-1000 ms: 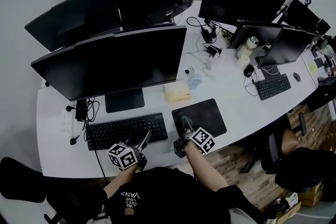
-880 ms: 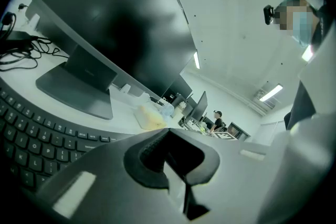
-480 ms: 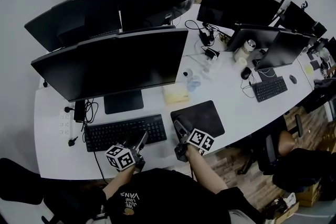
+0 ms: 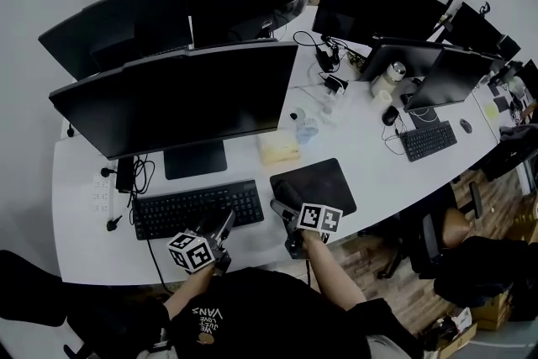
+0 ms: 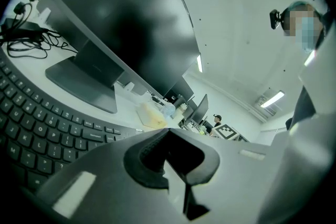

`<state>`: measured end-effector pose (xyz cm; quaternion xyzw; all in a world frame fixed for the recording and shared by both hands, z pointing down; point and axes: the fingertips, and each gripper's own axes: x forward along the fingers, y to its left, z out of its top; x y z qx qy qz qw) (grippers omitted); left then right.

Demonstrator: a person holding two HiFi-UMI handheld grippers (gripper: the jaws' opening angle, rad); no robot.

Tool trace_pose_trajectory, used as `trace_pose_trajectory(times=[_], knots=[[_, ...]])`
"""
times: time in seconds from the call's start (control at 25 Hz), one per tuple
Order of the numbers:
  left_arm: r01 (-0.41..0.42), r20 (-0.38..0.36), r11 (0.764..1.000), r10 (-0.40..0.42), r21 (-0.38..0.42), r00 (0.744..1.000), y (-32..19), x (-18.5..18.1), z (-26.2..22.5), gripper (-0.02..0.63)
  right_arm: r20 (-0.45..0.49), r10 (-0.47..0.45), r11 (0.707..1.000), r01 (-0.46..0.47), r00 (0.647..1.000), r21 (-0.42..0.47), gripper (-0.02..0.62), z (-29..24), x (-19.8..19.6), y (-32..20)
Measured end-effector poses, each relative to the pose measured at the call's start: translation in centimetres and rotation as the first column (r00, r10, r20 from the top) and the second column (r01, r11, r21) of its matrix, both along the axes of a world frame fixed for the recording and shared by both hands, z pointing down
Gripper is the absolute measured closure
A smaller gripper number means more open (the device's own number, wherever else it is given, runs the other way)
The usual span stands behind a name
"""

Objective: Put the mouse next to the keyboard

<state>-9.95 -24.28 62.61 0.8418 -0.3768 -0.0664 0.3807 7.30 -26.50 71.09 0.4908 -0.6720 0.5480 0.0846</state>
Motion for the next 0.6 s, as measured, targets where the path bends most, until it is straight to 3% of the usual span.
trace_pose_trajectory(times=[0.6], knots=[[0.022,0.011,1.000,-0.022,0.006,1.000,1.6,0.8,-0.4,0.604,0.015,-0.031,0.999,0.031,0.999,0.038,0.076,-0.9,1.6,1.3]])
